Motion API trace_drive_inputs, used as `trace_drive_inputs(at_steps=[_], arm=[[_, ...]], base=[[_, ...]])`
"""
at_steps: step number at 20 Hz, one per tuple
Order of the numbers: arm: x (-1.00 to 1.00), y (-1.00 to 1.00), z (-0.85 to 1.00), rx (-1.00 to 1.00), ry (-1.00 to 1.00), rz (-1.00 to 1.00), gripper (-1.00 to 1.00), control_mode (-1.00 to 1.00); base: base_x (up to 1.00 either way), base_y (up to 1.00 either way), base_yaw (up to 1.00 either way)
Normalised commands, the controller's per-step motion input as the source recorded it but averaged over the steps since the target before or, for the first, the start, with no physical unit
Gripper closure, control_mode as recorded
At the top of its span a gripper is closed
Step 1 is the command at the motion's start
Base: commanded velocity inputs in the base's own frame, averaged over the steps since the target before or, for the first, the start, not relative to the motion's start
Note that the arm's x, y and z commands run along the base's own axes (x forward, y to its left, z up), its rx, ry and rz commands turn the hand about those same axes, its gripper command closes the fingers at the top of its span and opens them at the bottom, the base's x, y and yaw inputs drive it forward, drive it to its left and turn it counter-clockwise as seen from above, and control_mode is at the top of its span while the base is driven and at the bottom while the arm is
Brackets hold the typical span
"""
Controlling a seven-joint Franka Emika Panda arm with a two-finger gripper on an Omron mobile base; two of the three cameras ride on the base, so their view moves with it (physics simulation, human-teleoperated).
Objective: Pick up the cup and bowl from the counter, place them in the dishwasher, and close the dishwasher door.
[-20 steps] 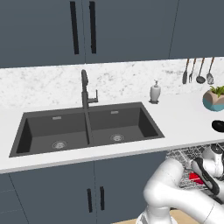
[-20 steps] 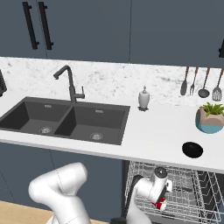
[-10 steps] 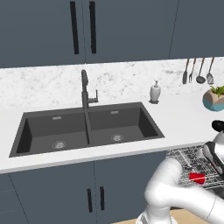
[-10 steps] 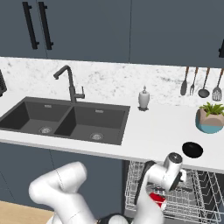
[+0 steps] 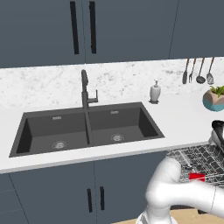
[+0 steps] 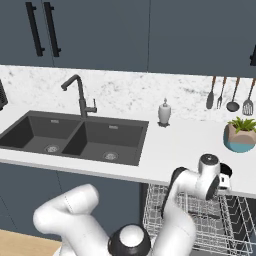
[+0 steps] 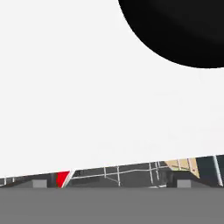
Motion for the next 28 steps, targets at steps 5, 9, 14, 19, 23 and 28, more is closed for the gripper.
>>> trace_drive_inputs(at_steps=[5, 9, 14, 19, 23, 28], arm=[[0.1, -0.21, 0.75, -0.44, -0.05, 0.0, -1.0, -1.0], [0.07, 0.0, 0.49, -0.5, -0.15, -0.02, -1.0, -1.0], [0.25, 0.0, 0.84, -0.27, -0.08, -0.03, -1.0, -1.0], [0.35, 0.01, 0.58, -0.09, 0.04, 0.0, -1.0, -1.0], [0.01, 0.0, -0.02, 0.03, 0.12, 0.01, -1.0, -1.0], [0.05, 0.16, -0.22, 0.01, 0.22, 0.03, -1.0, -1.0]], base=[[0.0, 0.0, 0.0], [0.0, 0.0, 0.0], [0.0, 0.0, 0.0], [0.0, 0.0, 0.0], [0.0, 0.0, 0.0], [0.0, 0.0, 0.0]])
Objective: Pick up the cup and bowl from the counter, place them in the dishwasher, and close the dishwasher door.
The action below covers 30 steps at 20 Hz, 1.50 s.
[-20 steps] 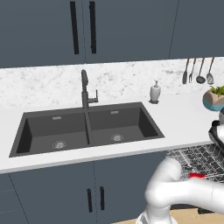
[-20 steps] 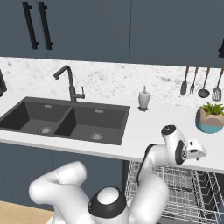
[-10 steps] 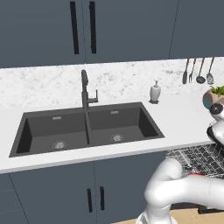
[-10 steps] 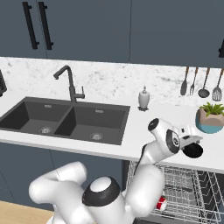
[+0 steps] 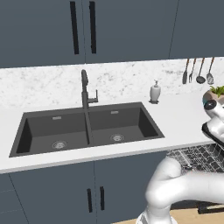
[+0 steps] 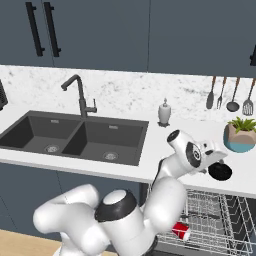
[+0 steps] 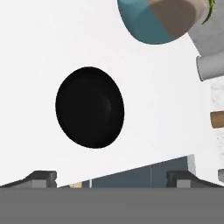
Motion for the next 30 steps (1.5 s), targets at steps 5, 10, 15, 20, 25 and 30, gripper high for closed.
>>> trace_drive_inputs(at_steps=[5, 10, 15, 20, 25, 30], arm=[[0.35, 0.13, -0.3, 0.0, 0.09, 0.01, -1.0, -1.0], [0.49, 0.0, 0.0, 0.11, 0.05, 0.0, -1.0, -1.0], [0.29, 0.0, -0.08, 0.23, 0.03, 0.0, -1.0, -1.0], [0.33, 0.0, -0.33, 0.03, 0.03, 0.0, -1.0, -1.0], [0.11, -0.12, -0.49, 0.0, 0.04, -0.07, -1.0, -1.0], [-0.09, -0.24, -0.23, 0.0, -0.01, -0.14, -1.0, -1.0]], base=[[0.0, 0.0, 0.0], [0.0, 0.0, 0.0], [0.0, 0.0, 0.0], [0.0, 0.0, 0.0], [0.0, 0.0, 0.0], [0.0, 0.0, 0.0]])
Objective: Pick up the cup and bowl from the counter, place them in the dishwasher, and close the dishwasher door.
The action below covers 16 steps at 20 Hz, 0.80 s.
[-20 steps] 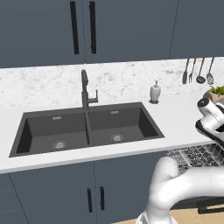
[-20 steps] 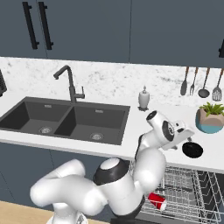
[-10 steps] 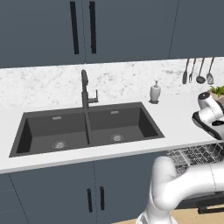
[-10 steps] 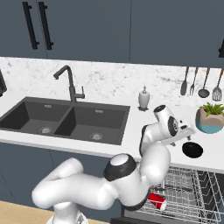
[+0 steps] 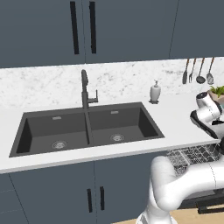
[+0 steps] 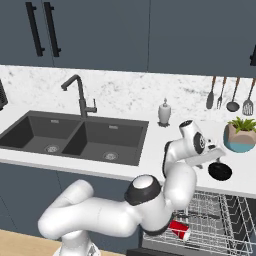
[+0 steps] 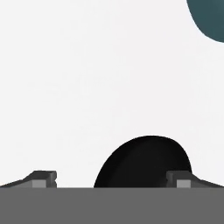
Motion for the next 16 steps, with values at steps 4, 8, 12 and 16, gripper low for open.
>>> trace_drive_inputs(at_steps=[4, 8, 12, 16], arm=[[-0.03, -0.23, -0.14, 0.01, -0.02, -0.1, -1.0, -1.0], [-0.25, -0.1, -0.32, 0.06, -0.07, -0.08, -1.0, -1.0], [-0.17, 0.0, -0.39, 0.03, -0.07, -0.01, -1.0, -1.0], [-0.17, 0.0, -0.37, 0.0, -0.15, -0.04, -1.0, -1.0]], base=[[0.0, 0.0, 0.0], [0.0, 0.0, 0.0], [0.0, 0.0, 0.0], [0.0, 0.0, 0.0]])
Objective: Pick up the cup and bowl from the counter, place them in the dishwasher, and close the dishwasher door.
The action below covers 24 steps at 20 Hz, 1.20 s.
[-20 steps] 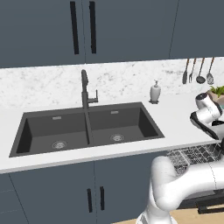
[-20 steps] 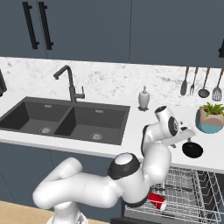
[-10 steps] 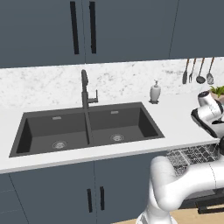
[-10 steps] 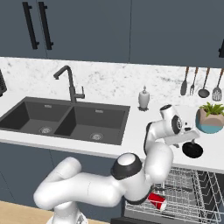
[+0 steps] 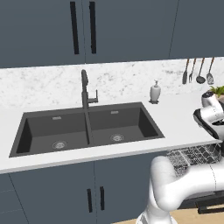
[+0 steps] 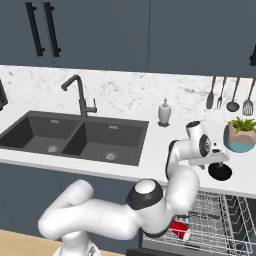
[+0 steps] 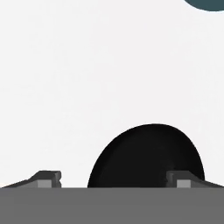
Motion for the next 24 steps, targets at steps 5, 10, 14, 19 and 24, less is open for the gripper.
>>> trace_drive_inputs(at_steps=[5, 10, 14, 19, 24], arm=[[-0.2, -0.07, -0.39, 0.0, -0.26, 0.0, -1.0, -1.0], [-0.18, 0.0, -0.4, 0.0, -0.09, 0.0, -1.0, -1.0], [0.0, 0.0, -0.23, 0.03, 0.01, 0.0, -1.0, -1.0], [0.0, 0.0, -0.23, 0.1, 0.07, 0.0, -1.0, -1.0], [0.01, 0.0, -0.13, 0.06, 0.04, 0.0, 1.0, -1.0]], base=[[0.0, 0.0, 0.0], [0.0, 0.0, 0.0], [0.0, 0.0, 0.0], [0.0, 0.0, 0.0], [0.0, 0.0, 0.0]])
